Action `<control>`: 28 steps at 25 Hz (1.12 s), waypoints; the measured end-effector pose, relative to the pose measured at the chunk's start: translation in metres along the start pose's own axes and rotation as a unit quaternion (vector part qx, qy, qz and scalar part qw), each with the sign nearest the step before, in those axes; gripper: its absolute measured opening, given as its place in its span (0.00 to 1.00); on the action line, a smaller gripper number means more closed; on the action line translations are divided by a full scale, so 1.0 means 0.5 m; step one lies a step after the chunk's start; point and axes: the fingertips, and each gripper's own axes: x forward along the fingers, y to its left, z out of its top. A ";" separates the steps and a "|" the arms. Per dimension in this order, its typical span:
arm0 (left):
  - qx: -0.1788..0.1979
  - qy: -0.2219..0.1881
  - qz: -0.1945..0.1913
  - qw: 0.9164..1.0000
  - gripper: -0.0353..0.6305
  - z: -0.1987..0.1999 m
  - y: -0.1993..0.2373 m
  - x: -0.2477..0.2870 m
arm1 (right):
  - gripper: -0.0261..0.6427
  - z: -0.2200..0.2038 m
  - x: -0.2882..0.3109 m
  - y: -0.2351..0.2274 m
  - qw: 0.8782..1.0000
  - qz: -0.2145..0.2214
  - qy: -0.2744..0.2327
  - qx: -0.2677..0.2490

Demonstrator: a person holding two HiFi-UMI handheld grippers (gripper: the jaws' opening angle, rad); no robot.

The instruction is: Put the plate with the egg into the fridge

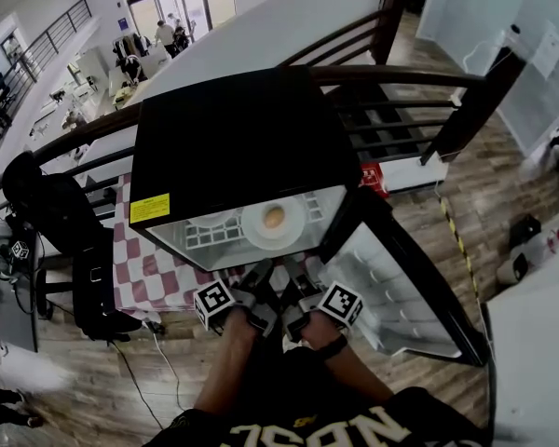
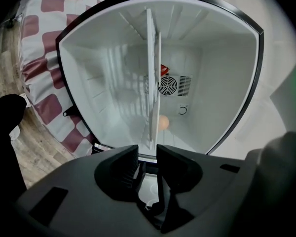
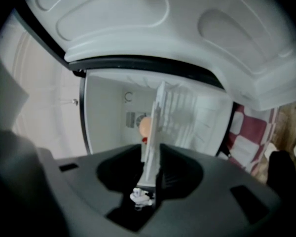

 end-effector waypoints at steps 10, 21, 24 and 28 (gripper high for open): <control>0.025 -0.005 0.004 1.000 0.16 0.036 -0.022 0.021 | 0.14 0.022 0.038 0.016 1.000 0.010 -0.008 -0.006; 0.029 -0.004 0.009 1.000 0.10 0.066 -0.027 0.052 | 0.08 0.038 0.081 0.029 1.000 0.005 -0.005 -0.019; 0.030 -0.004 0.011 0.999 0.10 0.071 -0.026 0.061 | 0.08 0.046 0.090 0.031 1.000 0.006 -0.004 -0.021; 0.029 -0.005 0.009 1.000 0.10 0.079 -0.040 0.069 | 0.07 0.047 0.101 0.025 1.000 -0.010 -0.003 -0.023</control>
